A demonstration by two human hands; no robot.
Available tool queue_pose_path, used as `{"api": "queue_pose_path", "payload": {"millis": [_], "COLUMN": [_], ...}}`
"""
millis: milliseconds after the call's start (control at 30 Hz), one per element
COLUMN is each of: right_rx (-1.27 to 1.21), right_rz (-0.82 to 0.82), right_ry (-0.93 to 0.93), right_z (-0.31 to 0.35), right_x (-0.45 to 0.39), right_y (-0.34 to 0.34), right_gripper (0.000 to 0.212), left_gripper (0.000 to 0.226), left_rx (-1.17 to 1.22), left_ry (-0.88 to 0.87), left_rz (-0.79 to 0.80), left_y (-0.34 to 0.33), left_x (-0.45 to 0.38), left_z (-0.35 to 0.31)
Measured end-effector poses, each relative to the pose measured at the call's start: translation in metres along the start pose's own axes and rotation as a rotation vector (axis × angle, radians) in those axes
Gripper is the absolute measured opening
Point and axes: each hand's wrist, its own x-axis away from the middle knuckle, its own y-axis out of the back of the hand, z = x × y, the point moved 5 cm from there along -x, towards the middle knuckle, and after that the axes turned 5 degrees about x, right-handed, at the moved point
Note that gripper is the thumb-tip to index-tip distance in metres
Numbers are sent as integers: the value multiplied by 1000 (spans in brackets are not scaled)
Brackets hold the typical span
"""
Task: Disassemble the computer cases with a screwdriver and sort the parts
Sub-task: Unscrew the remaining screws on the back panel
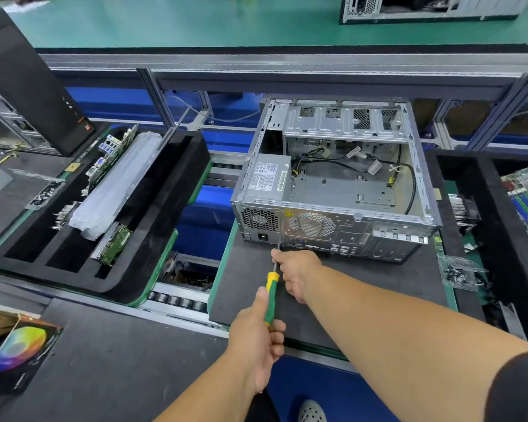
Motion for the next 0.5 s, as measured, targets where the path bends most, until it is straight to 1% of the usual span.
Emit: {"api": "queue_pose_path", "payload": {"millis": [67, 100, 133, 167, 233, 300, 367, 433, 500], "right_rx": [12, 10, 5, -5, -33, -44, -34, -31, -28], "right_rz": [-24, -39, -49, -49, -10, 66, 119, 132, 128], "right_ry": [-3, 2, 5, 4, -10, -42, -63, -60, -47], "right_z": [0, 0, 0, 1, 4, 5, 6, 6, 5], "right_x": [-2, -2, -2, -1, 2, 5, 7, 9, 9], "right_y": [-1, -2, -2, -2, -1, -1, 1, 1, 1], "right_gripper": [46, 48, 46, 41, 28, 20, 15, 7, 6], "left_gripper": [28, 24, 25, 34, 59, 73, 78, 82, 82], "left_rx": [-58, -58, -30, 11, 89, 140, 160, 162, 153], "left_ry": [-64, -63, -37, 8, 110, 166, 183, 184, 180], "left_rz": [17, 14, 6, 4, 18, 44, 72, 91, 91], "left_y": [-3, -4, -4, -4, -6, -6, -7, -7, -7], "left_x": [0, 0, 1, 2, 5, 7, 5, 3, 3], "left_z": [-4, -4, -3, -2, 1, 2, 1, 1, 1]}}
